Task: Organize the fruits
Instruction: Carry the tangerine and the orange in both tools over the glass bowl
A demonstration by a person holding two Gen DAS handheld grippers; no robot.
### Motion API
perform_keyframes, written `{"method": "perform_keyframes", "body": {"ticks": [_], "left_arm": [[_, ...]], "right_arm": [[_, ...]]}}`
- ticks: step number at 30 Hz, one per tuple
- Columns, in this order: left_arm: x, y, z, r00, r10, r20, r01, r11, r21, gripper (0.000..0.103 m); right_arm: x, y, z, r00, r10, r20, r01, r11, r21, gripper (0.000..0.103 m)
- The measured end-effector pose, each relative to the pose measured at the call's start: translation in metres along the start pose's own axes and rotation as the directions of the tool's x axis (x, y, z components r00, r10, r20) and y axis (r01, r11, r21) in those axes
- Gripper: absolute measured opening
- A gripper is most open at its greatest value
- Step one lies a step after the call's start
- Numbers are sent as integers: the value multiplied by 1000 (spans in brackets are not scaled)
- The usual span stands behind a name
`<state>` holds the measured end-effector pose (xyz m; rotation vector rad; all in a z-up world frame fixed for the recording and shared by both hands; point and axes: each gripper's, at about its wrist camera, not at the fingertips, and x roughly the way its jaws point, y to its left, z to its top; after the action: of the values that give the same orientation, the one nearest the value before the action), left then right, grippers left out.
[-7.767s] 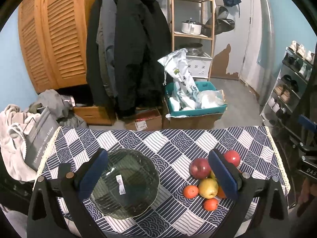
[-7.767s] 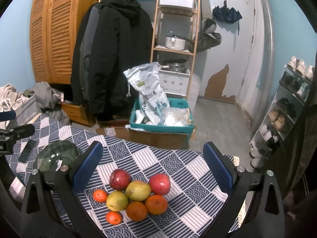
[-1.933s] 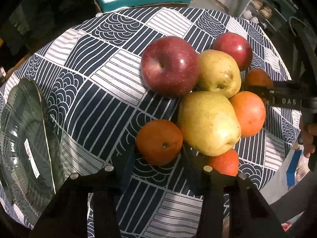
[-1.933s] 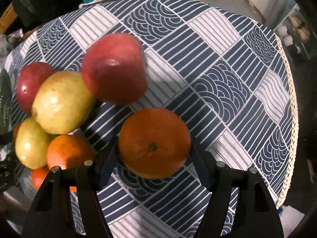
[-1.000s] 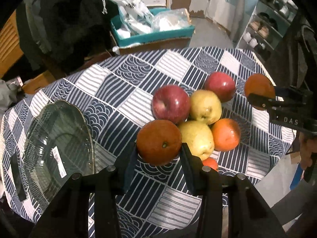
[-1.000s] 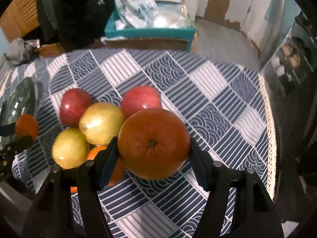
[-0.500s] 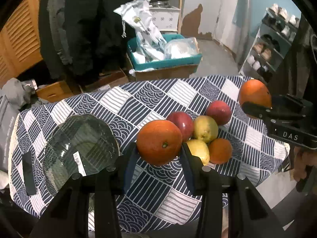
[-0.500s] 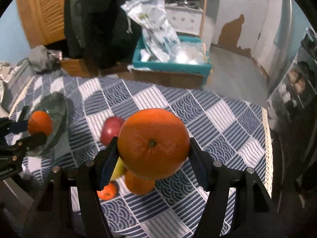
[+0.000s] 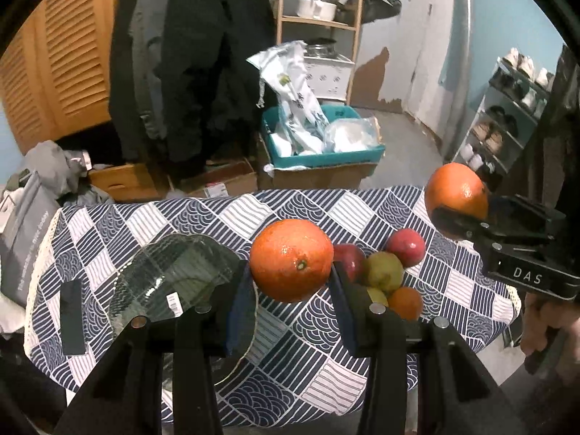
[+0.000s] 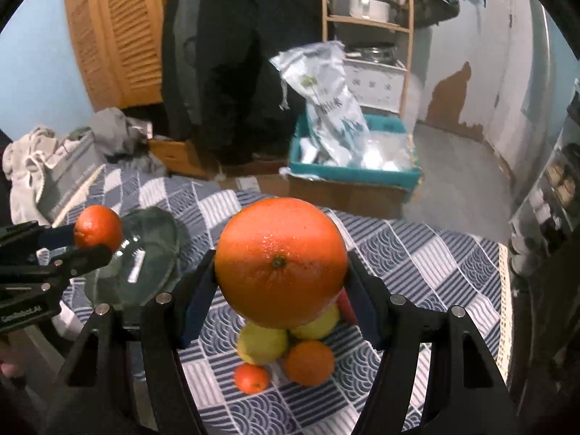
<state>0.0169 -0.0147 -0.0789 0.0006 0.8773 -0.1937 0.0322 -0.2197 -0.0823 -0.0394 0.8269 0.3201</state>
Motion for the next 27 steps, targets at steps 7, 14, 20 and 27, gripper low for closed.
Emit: {"method": "perform_keyframes", "body": {"ticks": [7, 14, 20, 27], "left_arm": [[-11, 24, 0, 999, 29, 20, -28, 999, -41, 44], [-13, 57, -6, 998, 66, 11, -65, 993, -99, 44], [-12, 83, -13, 995, 101, 3, -100, 985, -140, 44], [1, 112, -26, 987, 152, -43, -157, 972, -176, 44]], "right_arm": [[2, 30, 15, 999, 45, 15, -45, 999, -23, 68], [15, 64, 26, 996, 86, 2, -86, 995, -60, 68], [38, 91, 30, 993, 117, -32, -119, 989, -89, 68], [77, 124, 26, 984, 141, -110, -154, 981, -121, 68]]}}
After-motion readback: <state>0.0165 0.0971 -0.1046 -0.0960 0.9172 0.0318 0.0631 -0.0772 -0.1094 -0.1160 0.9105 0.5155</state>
